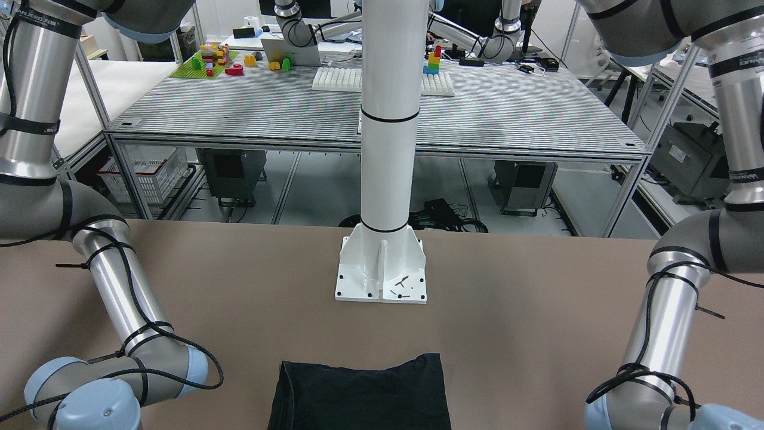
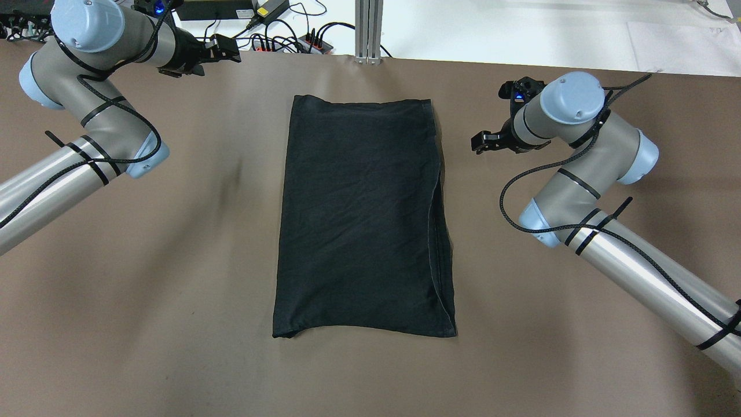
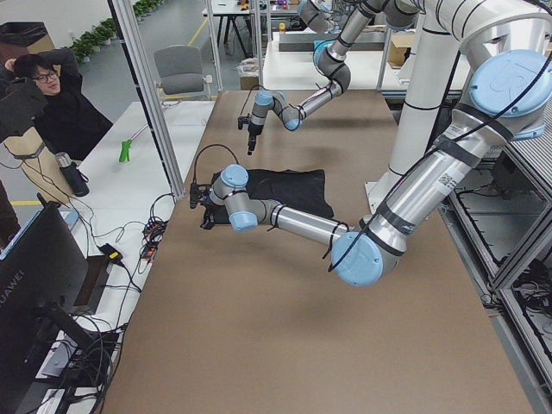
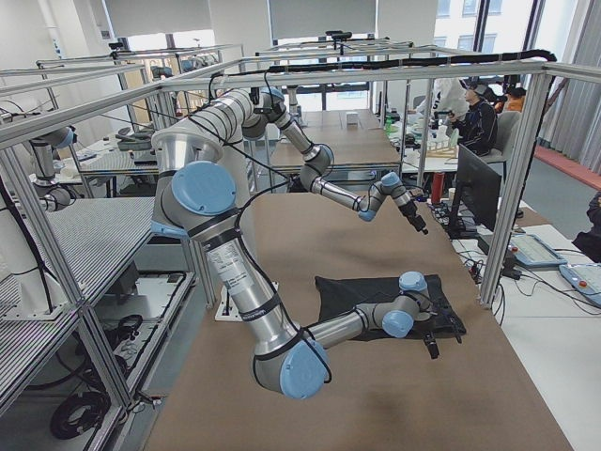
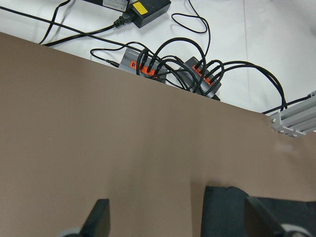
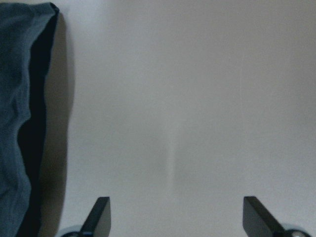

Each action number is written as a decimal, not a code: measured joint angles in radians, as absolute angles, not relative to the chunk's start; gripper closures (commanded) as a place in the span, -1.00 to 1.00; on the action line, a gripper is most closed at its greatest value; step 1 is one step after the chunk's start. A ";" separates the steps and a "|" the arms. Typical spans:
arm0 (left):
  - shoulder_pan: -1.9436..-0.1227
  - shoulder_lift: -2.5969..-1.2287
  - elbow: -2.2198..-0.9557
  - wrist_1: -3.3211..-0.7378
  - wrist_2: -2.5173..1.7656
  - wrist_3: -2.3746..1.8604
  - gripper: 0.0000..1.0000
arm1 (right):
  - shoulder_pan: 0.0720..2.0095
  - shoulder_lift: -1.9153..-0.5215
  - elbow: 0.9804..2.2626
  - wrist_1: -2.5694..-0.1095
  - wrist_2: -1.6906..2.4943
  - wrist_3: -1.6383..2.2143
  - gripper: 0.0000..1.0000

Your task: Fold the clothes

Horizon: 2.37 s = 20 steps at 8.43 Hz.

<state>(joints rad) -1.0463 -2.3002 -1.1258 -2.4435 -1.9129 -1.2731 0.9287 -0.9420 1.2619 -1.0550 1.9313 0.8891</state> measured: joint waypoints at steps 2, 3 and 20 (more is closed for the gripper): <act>-1.045 -2.300 -1.125 -2.444 -1.914 -1.274 -0.90 | 0.943 -0.920 1.313 -1.056 1.984 0.997 -0.89; -1.045 -2.302 -1.125 -2.444 -1.914 -1.276 -0.90 | 0.927 -0.895 1.333 -1.034 1.991 1.083 -0.89; -1.044 -2.288 -1.168 -2.446 -1.898 -1.282 -0.90 | 0.740 -1.097 1.537 -0.866 1.937 1.386 -0.89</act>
<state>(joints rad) -1.0440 -2.2876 -1.1681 -2.4459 -1.8976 -1.2815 0.7399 -1.0967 1.5369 -0.8658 1.9374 1.3864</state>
